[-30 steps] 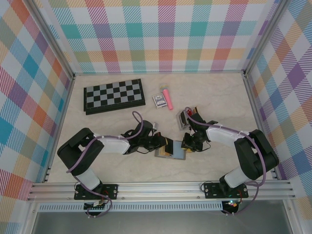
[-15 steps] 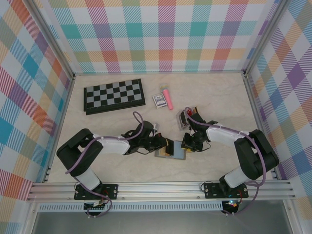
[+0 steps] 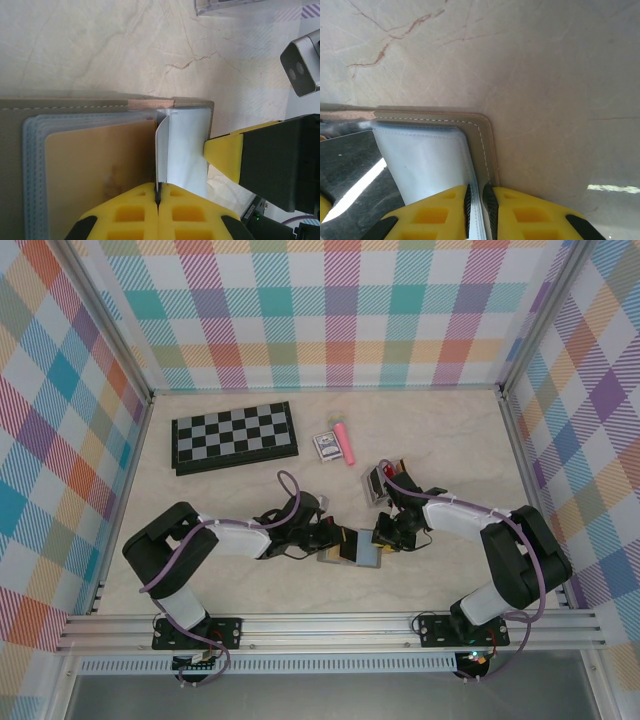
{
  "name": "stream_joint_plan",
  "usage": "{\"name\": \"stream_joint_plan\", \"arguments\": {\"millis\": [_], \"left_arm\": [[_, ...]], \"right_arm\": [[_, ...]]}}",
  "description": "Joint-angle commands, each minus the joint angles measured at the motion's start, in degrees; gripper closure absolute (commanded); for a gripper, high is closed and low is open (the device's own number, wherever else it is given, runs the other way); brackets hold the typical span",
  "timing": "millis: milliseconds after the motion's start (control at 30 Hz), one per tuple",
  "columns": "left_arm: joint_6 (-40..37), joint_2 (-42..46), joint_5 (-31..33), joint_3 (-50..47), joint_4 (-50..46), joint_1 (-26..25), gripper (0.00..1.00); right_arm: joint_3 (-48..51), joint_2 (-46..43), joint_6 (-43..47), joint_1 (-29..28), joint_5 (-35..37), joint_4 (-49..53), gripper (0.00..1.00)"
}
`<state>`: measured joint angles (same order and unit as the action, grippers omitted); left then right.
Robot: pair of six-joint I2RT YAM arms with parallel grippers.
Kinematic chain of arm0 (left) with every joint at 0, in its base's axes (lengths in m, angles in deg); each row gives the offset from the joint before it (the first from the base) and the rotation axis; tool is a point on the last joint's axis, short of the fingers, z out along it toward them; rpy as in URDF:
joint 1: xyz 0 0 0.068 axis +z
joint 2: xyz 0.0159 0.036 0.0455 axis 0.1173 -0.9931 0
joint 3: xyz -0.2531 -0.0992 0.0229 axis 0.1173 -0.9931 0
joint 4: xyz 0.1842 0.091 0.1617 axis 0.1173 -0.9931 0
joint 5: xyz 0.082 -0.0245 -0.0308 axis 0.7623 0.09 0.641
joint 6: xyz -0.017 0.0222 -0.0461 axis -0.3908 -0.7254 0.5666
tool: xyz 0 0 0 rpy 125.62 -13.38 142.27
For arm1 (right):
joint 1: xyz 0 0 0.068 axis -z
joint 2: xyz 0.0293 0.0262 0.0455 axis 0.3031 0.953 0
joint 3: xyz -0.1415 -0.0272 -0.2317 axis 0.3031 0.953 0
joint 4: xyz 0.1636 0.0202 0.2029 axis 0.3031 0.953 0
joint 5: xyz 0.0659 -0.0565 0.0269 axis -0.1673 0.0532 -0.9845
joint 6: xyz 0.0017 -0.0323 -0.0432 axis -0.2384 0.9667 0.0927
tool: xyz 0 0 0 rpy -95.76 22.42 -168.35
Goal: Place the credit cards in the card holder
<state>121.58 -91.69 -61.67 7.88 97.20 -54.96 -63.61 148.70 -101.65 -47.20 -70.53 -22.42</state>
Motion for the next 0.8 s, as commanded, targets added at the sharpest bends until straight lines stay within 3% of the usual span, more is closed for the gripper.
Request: {"name": "stream_joint_plan", "arguments": {"millis": [0, 367, 767], "left_arm": [[-0.7, -1.7, 2.6, 1.7, -2.1, -1.2, 1.0], [-0.7, -3.4, 0.4, 3.3, -1.4, -1.3, 1.0], [-3.7, -0.4, -0.4, 2.4, -7.5, -1.4, 1.0]], "right_arm": [[2.4, 4.1, 0.1, -0.3, 3.3, -0.5, 0.79], [2.3, 3.8, -0.3, -0.4, 3.0, -0.7, 0.79], [2.0, 4.0, -0.2, -0.4, 3.3, -0.6, 0.79]]}}
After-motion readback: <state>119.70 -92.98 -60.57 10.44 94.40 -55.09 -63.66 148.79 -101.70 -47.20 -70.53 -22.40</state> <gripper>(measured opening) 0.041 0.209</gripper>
